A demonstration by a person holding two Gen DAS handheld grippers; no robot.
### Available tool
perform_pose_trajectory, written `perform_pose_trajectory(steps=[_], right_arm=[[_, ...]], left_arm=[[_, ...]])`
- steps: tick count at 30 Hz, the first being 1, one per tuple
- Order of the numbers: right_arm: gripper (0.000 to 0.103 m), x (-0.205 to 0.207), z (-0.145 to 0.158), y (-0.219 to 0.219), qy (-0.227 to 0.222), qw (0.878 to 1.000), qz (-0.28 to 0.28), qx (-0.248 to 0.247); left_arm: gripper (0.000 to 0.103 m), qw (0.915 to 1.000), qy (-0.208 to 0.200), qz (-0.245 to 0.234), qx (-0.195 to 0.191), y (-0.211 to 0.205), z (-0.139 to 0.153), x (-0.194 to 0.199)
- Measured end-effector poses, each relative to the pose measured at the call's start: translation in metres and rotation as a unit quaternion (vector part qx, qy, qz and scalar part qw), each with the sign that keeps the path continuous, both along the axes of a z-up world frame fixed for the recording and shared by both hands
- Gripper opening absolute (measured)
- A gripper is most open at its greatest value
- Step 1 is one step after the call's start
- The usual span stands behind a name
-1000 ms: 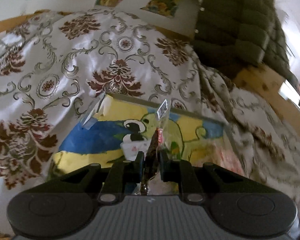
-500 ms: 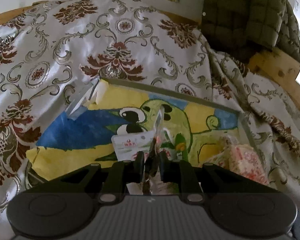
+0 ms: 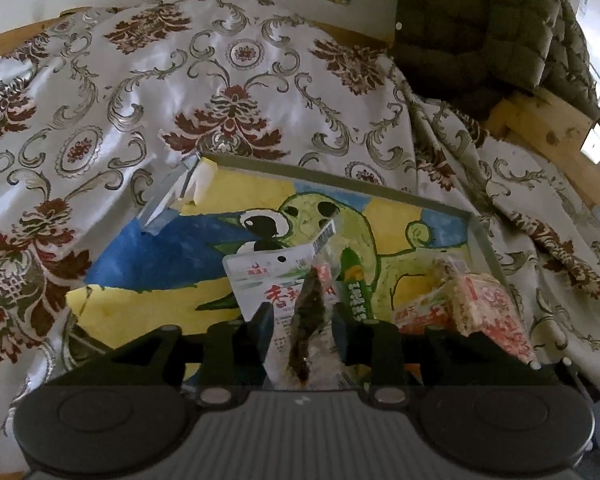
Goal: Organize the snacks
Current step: 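Carry the candy and clear-wrapped snack into the cartoon tray and open both tools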
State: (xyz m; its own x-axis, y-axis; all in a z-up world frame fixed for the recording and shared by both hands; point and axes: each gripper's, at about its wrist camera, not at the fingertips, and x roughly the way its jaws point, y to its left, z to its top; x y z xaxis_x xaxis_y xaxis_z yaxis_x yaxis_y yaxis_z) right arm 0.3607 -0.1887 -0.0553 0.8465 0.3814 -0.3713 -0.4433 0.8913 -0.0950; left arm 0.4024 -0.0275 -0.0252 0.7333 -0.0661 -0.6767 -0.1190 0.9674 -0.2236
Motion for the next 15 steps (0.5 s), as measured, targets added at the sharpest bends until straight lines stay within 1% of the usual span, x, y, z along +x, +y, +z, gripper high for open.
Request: perform_pose_trajectory(steps=[1,2,3,4,9,11,13,15], right_arm=[[0.061,-0.002,0.004,-0.001,-0.005,1.000,-0.003,0.003],[0.065,-0.005,0.008,-0.002,-0.012,1.000,-0.005,0.004],[0.069,-0.008,0.012,-0.004,-0.017,1.000,-0.009,0.004],[0.071,-0.010,0.015,-0.006,-0.022,1.000,-0.013,0.005],[0.081,-0.023,0.035,-0.018,-0.035,0.998,-0.038,0.019],[0.086,-0.029,0.042,-0.024,-0.039,0.998,-0.048,0.027],[0.091,-0.036,0.049,-0.029,-0.041,0.997,-0.056,0.039],[0.096,-0.043,0.057,-0.034,-0.043,0.996,-0.063,0.053]], left_arm=[[0.038,1.0000,-0.003,-0.002,-0.002,0.001,0.003,-0.003],[0.039,1.0000,-0.007,-0.006,-0.004,0.003,0.006,-0.006],[0.043,0.9999,-0.011,-0.007,-0.005,0.003,0.009,-0.009],[0.047,0.9998,-0.015,-0.008,-0.006,0.004,0.012,-0.012],[0.053,0.9992,-0.037,-0.009,-0.016,0.010,0.028,-0.033],[0.060,0.9985,-0.052,-0.003,-0.017,0.012,0.035,-0.045],[0.075,0.9972,-0.074,0.008,-0.011,0.013,0.042,-0.060],[0.086,0.9953,-0.093,0.027,-0.002,0.014,0.049,-0.075]])
